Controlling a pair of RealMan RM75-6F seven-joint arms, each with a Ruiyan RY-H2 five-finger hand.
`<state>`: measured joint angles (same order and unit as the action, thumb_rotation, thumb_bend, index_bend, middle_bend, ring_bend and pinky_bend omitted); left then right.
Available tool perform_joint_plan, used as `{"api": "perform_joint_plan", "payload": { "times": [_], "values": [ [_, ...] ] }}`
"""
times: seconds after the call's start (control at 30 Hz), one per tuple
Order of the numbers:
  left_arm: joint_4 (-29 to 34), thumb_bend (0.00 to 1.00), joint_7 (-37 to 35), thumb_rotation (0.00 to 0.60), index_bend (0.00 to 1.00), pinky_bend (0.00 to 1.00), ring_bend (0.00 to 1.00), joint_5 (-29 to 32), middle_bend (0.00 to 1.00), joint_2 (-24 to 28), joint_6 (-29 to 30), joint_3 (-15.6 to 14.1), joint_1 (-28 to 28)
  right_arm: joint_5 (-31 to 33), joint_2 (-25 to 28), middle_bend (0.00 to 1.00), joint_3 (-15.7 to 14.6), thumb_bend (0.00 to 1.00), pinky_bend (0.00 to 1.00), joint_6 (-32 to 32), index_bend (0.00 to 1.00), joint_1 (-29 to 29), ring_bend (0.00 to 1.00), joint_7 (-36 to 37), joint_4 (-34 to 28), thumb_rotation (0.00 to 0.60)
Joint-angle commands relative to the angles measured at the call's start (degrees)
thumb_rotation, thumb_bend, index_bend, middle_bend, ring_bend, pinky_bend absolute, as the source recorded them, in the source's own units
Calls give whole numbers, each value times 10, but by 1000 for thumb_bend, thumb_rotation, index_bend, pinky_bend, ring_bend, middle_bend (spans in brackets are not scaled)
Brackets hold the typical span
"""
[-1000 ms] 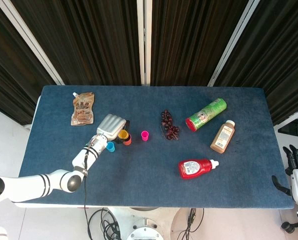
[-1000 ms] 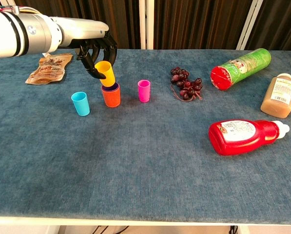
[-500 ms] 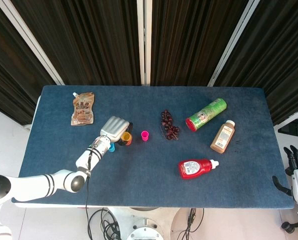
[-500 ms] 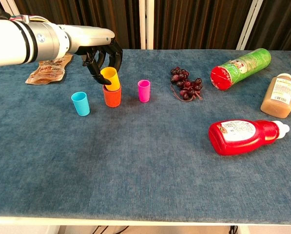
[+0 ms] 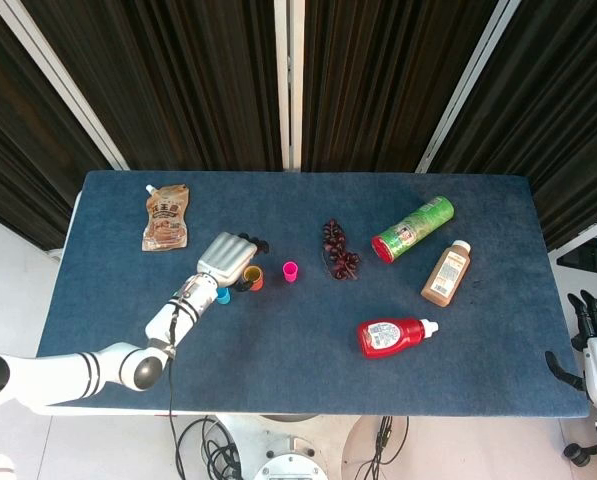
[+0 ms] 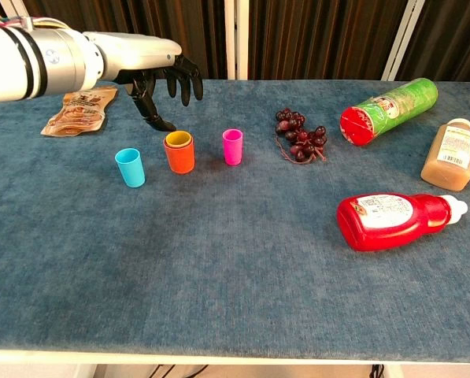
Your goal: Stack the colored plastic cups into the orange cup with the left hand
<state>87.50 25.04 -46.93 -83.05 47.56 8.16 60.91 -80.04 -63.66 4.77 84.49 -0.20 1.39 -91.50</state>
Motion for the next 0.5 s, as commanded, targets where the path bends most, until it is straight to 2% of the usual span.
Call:
{"api": "perform_joint_plan", "payload": {
  "times": [0.03, 0.13, 0.23, 0.37, 0.5],
  "values": [
    [68, 207, 8, 600, 276, 455, 264, 8, 301, 55, 25, -5, -20, 0, 1, 0, 1, 231, 0, -1, 0, 1, 0, 0, 0, 600],
    [118, 188, 26, 600, 275, 456, 265, 29, 301, 96, 31, -25, -33, -2, 1, 0, 3, 231, 0, -1, 0, 3, 0, 2, 0, 600],
    [148, 179, 32, 600, 276, 457, 265, 24, 302, 115, 44, -47, -51, -5, 2, 0, 3, 231, 0, 0, 0, 5, 0, 3, -1, 600],
    [148, 175, 22, 600, 287, 475, 276, 3, 311, 100, 69, -66, -80, -8, 2, 0, 2, 231, 0, 1, 0, 5, 0, -1, -4, 600],
    [131, 169, 9, 600, 281, 502, 297, 16, 312, 73, 71, -71, -95, -8, 5, 0, -1, 231, 0, -3, 0, 6, 0, -7, -10, 600]
  ]
}}
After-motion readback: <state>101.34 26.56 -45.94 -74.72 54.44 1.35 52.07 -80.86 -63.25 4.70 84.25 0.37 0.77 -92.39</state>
